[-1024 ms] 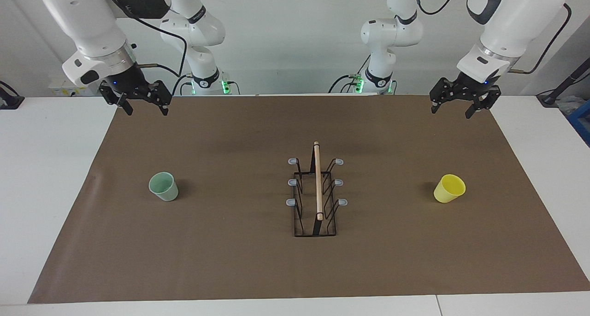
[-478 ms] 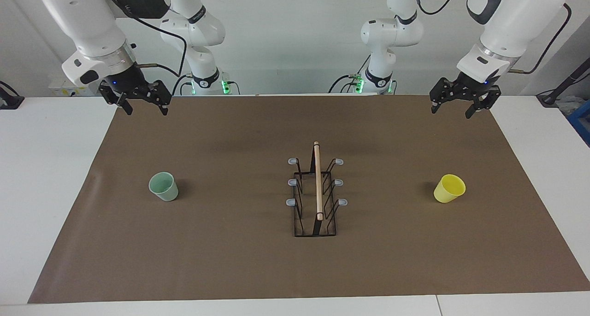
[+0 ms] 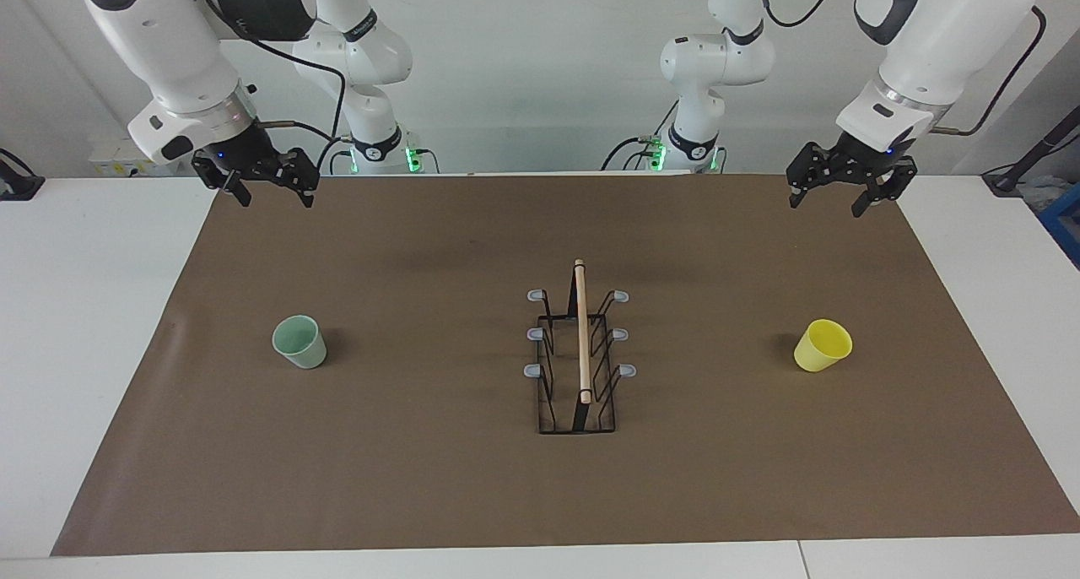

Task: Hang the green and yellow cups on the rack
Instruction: 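Move the right gripper toward the pale green cup, then grasp the pale green cup with the right gripper and lift it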

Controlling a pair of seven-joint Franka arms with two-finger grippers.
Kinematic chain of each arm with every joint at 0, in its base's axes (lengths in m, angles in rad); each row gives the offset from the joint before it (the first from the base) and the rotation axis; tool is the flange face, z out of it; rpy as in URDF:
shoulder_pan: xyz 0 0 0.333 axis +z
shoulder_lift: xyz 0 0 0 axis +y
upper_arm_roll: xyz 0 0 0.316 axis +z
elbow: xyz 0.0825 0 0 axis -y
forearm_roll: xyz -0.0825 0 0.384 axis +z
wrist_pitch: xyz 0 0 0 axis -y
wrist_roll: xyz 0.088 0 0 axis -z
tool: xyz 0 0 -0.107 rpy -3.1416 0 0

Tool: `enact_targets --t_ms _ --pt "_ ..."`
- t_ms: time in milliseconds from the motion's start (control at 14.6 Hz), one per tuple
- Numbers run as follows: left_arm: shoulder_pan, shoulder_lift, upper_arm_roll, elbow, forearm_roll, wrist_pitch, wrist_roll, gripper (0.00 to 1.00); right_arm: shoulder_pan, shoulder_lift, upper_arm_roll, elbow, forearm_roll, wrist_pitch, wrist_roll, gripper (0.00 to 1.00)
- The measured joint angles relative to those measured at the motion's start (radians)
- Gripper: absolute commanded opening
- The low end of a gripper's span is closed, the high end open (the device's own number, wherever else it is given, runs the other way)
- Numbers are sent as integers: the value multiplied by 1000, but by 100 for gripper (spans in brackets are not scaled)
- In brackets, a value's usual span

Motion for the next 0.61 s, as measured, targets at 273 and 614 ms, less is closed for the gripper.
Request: enact_targets --t_ms 273,614 --pt "0 0 0 0 0 -1 0 100 -1 258 1 195 -44 10 -10 100" --pt "0 0 2 0 2 -1 0 100 1 506 26 371 -108 57 -90 100"
